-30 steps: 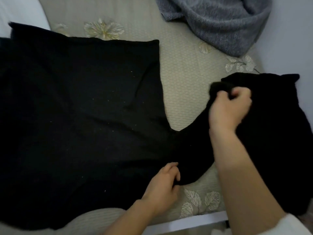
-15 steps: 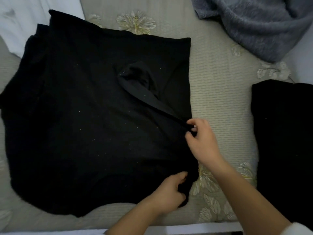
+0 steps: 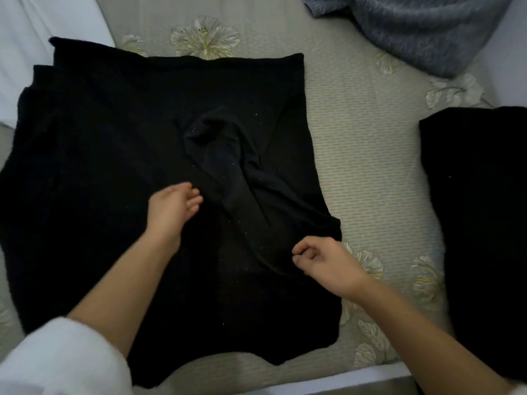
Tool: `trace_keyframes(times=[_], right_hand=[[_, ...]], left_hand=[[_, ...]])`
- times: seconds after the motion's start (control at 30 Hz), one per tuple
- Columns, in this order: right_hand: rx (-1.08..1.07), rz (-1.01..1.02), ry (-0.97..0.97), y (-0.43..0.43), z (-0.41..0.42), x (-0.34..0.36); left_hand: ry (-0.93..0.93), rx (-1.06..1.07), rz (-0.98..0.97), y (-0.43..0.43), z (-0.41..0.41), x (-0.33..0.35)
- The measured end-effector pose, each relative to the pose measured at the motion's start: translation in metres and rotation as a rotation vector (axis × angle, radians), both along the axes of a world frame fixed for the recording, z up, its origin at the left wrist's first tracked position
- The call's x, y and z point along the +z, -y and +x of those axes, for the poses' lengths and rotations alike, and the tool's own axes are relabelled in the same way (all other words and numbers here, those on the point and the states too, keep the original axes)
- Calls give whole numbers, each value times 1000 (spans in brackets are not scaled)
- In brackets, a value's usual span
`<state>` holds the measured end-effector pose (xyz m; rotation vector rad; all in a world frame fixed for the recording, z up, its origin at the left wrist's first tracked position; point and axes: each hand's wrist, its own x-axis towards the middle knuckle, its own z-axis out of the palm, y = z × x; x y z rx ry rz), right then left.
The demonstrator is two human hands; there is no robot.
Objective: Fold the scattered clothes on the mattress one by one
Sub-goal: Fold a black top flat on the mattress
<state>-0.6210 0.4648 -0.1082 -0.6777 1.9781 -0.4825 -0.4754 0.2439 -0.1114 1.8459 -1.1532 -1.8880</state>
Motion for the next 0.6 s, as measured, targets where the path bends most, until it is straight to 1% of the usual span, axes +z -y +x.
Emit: trace_keyframes(times=[0.03, 0.1, 0.2, 0.3, 0.37, 0.47, 0.5, 0.57, 0.6], right_hand=[[22, 16, -25, 3, -1, 0], [161, 115, -10, 6, 1, 0], [366, 290, -94, 9, 11, -7], [415, 363, -167, 12, 19, -7], [433, 408, -164, 16, 20, -2], [420, 479, -65, 18, 18, 1], [389, 499, -17, 19, 16, 1], [346, 528, 53, 22, 13, 2], [356, 522, 54, 24, 12, 3]], left_hand=[[-25, 22, 8, 14, -9, 2], [-52, 47, 53, 37, -29, 6], [-47, 77, 203, 59, -52, 21], [-63, -3, 307, 65, -67, 33], [-167, -2, 271, 69, -71, 33], [-421, 70, 179, 81, -62, 38], [-472, 100, 165, 87, -56, 38], [-514, 140, 152, 96, -40, 35], [-510, 159, 156, 99, -32, 31]])
